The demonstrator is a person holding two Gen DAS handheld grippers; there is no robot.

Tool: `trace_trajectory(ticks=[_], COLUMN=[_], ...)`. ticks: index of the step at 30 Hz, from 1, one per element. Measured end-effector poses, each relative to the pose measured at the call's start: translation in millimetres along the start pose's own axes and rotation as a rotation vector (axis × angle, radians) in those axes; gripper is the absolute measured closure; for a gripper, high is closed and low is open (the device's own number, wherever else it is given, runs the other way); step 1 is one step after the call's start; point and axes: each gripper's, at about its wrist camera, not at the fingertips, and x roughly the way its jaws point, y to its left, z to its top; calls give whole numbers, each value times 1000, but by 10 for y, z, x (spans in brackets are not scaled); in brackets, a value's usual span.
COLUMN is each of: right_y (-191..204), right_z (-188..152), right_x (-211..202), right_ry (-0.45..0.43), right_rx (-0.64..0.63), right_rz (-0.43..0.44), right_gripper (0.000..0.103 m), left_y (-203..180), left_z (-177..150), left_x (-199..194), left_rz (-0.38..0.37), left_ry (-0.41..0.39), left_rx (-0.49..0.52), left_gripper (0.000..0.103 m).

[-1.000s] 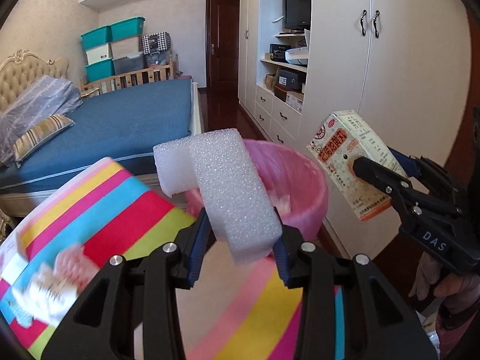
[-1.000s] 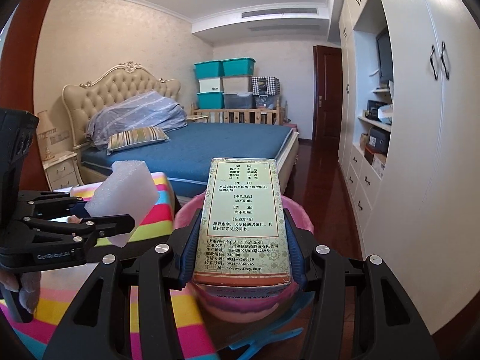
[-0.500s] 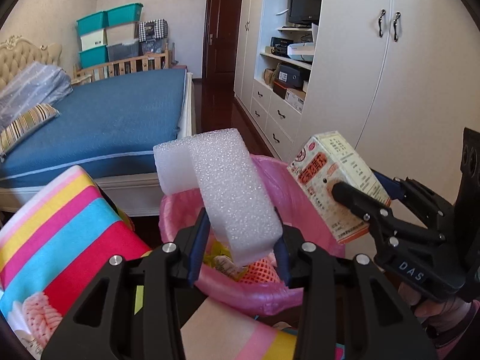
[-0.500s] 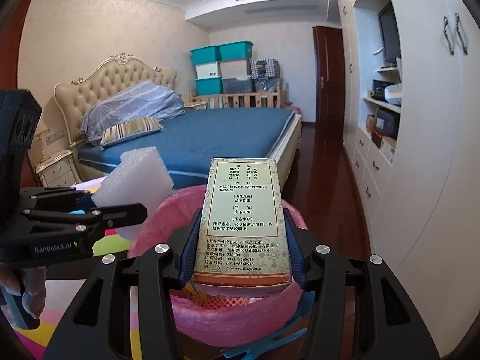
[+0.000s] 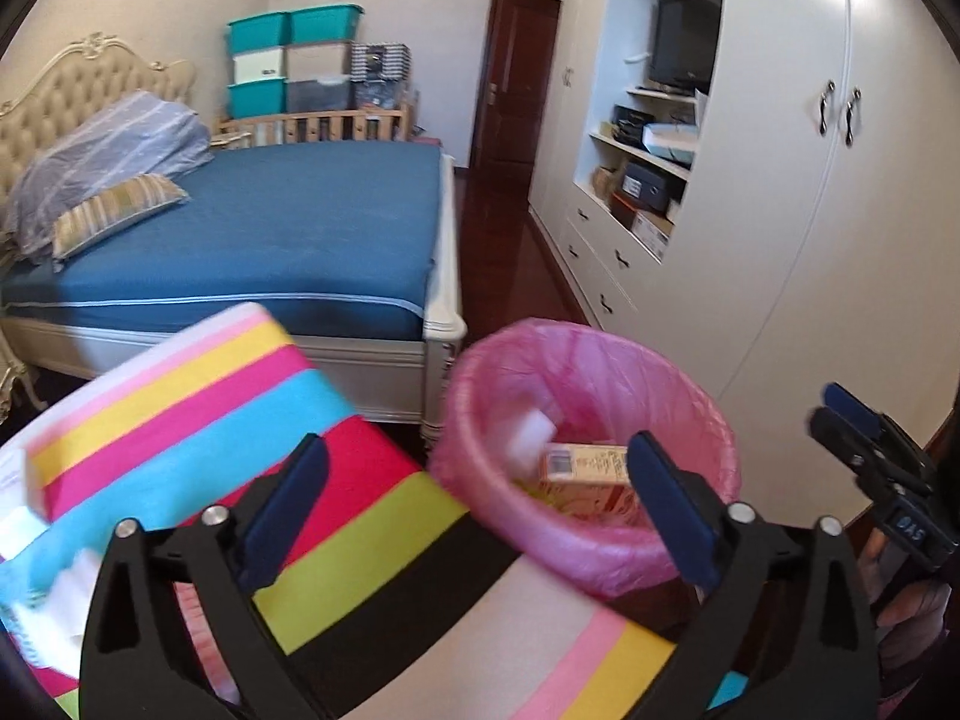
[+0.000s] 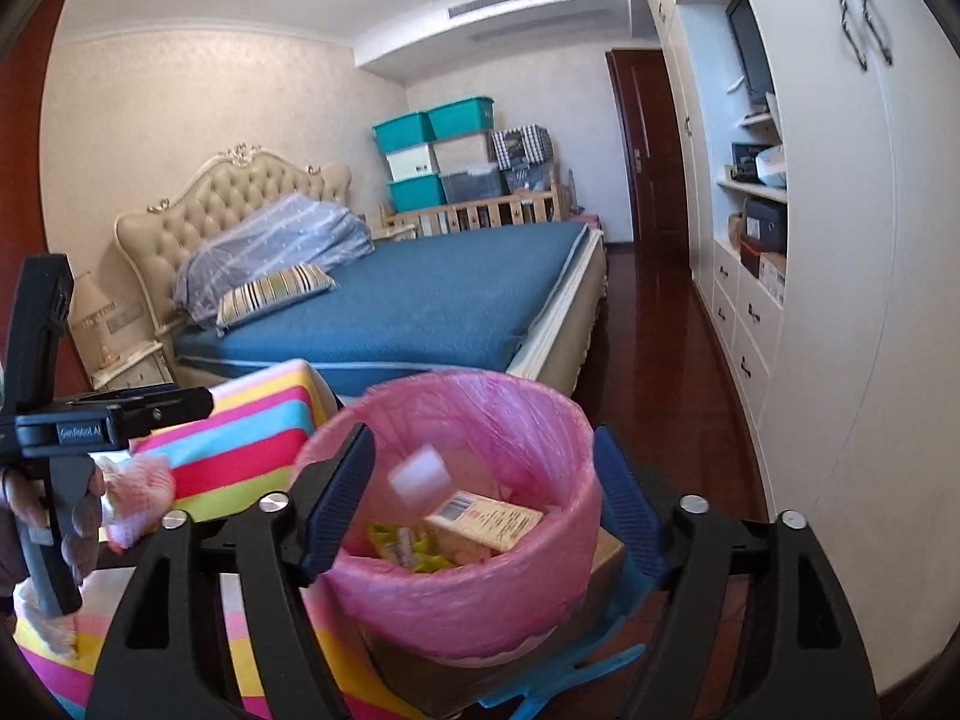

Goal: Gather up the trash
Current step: 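Return to the table and grasp a white plastic bag with the right tool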

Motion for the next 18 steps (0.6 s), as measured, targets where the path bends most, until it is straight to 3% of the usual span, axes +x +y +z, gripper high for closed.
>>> trace_trajectory(ticks=[10,18], right_y=[919,1800], right_z=[-107,-552], right_x=[-370,-397], right_ry=[-5,91], right_rx=[-134,-162], right_rz=[77,213], right_gripper=[18,16], left_y=[857,1560], left_z=[-19,-601], left_x=[-934,-1704], left_rz=[168,349], left_ry=[-73,-89], left_rx=[2,9], left_gripper=[5,5])
